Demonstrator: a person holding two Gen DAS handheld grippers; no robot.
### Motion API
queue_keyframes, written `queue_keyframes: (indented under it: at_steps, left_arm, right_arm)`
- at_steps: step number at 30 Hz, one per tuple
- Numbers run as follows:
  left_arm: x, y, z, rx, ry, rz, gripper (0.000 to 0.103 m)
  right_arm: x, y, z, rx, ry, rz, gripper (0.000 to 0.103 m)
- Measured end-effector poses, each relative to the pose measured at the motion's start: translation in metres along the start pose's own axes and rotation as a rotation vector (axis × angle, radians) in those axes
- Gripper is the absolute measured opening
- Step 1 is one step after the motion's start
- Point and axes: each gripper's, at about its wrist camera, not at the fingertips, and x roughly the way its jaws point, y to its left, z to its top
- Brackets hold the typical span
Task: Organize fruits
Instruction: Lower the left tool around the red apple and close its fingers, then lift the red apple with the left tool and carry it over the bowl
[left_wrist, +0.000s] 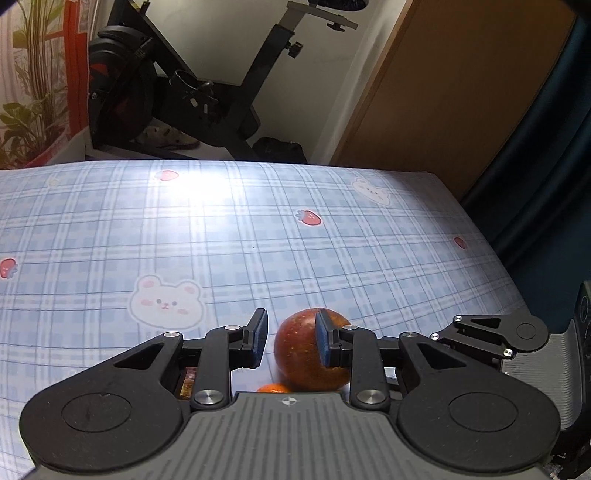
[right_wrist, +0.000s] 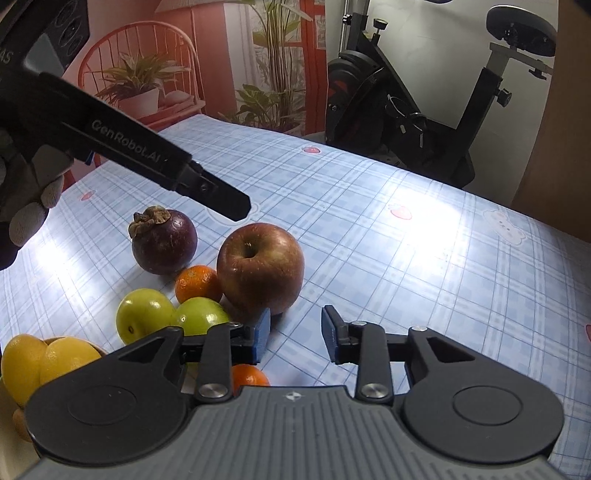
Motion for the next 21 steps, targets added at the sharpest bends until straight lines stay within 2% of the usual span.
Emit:
queue_keyframes:
  at_steps: [10, 17, 21]
  left_arm:
    - [0.017, 0.0, 0.004, -0.037, 0.04, -0.07, 0.031]
    - [0.029, -0.008, 0.012, -0.038, 0.01, -0.043, 0.032]
    - [0.028, -0.009, 0.01, -0.025, 0.0, -0.04, 0.032]
  right_arm:
    - [0.014, -0.003, 0.0, -0.024, 0.023, 0.019, 0.035]
    - [0.014, 0.001, 0.006, -0.029, -0.006, 0.02, 0.041]
    - [0.02, 0.004, 0.01, -0.03, -0.011, 0.036, 0.048]
